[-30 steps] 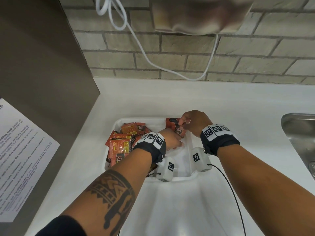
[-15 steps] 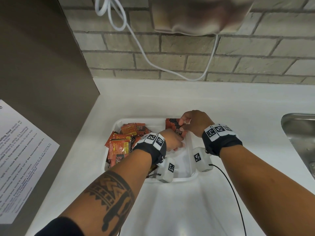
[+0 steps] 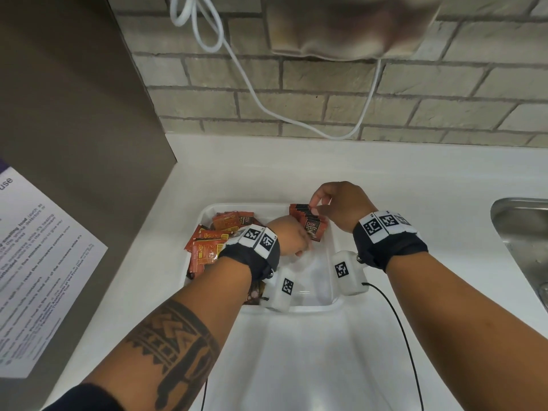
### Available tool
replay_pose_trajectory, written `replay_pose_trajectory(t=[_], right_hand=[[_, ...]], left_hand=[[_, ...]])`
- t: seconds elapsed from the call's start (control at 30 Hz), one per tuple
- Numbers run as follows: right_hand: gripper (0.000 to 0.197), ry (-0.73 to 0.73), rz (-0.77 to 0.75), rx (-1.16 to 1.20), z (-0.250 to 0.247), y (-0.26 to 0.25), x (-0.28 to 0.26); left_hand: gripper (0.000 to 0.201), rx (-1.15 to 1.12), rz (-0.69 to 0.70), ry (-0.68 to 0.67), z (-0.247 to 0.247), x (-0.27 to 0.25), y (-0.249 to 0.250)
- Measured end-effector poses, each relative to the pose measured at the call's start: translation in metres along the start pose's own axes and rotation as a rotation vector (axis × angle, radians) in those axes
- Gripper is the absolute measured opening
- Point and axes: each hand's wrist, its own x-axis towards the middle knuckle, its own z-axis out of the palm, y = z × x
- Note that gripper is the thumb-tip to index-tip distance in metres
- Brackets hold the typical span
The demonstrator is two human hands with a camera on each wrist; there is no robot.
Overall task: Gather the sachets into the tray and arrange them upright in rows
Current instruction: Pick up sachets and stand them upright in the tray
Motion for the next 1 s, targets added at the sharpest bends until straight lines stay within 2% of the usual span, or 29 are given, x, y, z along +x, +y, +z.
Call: replay_pose_trajectory(t=[0.07,0.23,0.33,0.43,0.63,1.0], right_hand=[[0.009,-0.006,-0.015,0.038,0.0,-0.009,-0.003],[0.014,-0.1,-0.046,0.103,0.016,-0.032,-0.016],[0.002,-0.227,-0.052,0.126,0.036,-0.044,-0.027],[0.018,-0.358,-0.024,0.069,0.061,-0.055,-0.044],[0.042,-0.381,0.079,0.066,0.098,-0.074,-0.062],[0.033,-0.31,0.022,0.164,0.12,-0.093,-0.076]], left_hand=[[0.015,0.004,0.018,0.068,-0.016,-0.01,-0.006],[0.023,-0.132,0.002,0.273,-0.061,-0.043,-0.038],[0.023,-0.144,-0.003,0.325,-0.073,-0.054,-0.06],[0.02,-0.108,-0.006,0.311,-0.074,-0.059,-0.08],[0.015,-0.018,0.053,0.267,-0.067,-0.066,-0.114],[0.017,-0.058,0.157,0.223,-0.064,-0.072,-0.137]])
